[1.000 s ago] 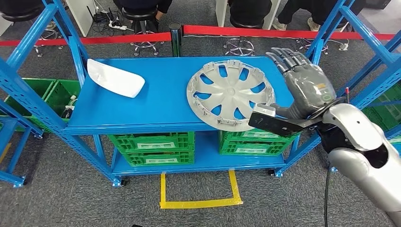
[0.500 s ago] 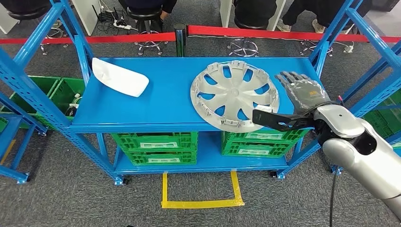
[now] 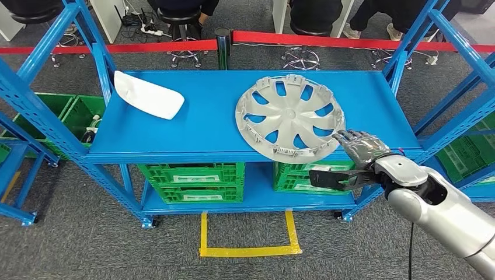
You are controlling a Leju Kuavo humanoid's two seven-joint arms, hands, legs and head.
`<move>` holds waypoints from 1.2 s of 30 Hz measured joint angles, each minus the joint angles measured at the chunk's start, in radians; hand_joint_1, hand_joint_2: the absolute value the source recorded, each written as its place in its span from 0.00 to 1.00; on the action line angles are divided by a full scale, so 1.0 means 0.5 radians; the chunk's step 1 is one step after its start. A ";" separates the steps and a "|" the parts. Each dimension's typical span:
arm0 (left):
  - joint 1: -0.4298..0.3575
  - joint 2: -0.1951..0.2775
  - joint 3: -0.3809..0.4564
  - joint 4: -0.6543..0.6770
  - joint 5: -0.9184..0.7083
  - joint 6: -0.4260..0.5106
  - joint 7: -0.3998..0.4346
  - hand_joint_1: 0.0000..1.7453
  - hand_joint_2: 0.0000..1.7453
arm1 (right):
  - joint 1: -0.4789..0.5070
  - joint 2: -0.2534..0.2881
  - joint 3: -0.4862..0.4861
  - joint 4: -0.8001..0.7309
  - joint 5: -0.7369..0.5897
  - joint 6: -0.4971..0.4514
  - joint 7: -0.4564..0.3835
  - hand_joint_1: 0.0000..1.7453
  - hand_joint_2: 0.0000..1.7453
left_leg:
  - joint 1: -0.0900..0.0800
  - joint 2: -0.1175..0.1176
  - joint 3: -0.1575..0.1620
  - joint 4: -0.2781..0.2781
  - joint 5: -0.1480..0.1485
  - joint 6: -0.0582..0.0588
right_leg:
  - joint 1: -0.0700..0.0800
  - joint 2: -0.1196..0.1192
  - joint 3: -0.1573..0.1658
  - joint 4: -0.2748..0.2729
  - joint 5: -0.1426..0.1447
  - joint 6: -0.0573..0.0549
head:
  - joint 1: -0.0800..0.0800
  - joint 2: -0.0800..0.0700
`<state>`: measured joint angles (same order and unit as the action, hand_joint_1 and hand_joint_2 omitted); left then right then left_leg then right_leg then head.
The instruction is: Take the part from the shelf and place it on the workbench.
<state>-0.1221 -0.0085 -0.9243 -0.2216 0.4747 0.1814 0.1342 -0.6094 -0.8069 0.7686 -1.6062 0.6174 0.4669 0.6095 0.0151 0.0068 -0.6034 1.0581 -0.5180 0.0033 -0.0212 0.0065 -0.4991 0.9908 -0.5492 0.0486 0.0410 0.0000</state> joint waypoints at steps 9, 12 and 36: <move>0.004 -0.065 -0.002 0.001 0.033 0.002 -0.027 0.00 0.00 | -0.126 0.164 0.149 0.039 0.051 -0.102 -0.164 0.00 1.00 | 0.000 0.029 0.006 -0.004 0.000 0.000 | 0.000 0.019 -0.001 0.001 0.001 0.000 | -0.001 0.000; 0.004 -0.074 -0.002 0.001 0.045 0.009 -0.027 0.00 0.00 | -0.184 0.231 0.195 0.052 0.101 -0.176 -0.222 0.00 1.00 | 0.000 0.035 0.008 -0.005 0.000 0.000 | 0.000 0.024 -0.001 0.001 0.002 0.000 | 0.000 0.000; 0.017 -0.095 -0.001 0.002 0.226 0.085 -0.018 0.00 0.00 | 0.259 0.601 -0.114 -0.534 -0.150 -1.741 -0.580 0.00 1.00 | 0.000 -0.030 0.018 -0.010 0.001 -0.002 | 0.000 -0.008 0.011 -0.003 -0.005 -0.006 | -0.002 0.000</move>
<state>-0.1133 -0.0558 -0.9247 -0.2207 0.5879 0.2240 0.1254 -0.4799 -0.5062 0.7115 -1.8732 0.5425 -0.4035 0.3194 0.0152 -0.0083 -0.5944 1.0533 -0.5174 0.0022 -0.0212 0.0024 -0.4934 0.9893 -0.5516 0.0458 0.0398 0.0000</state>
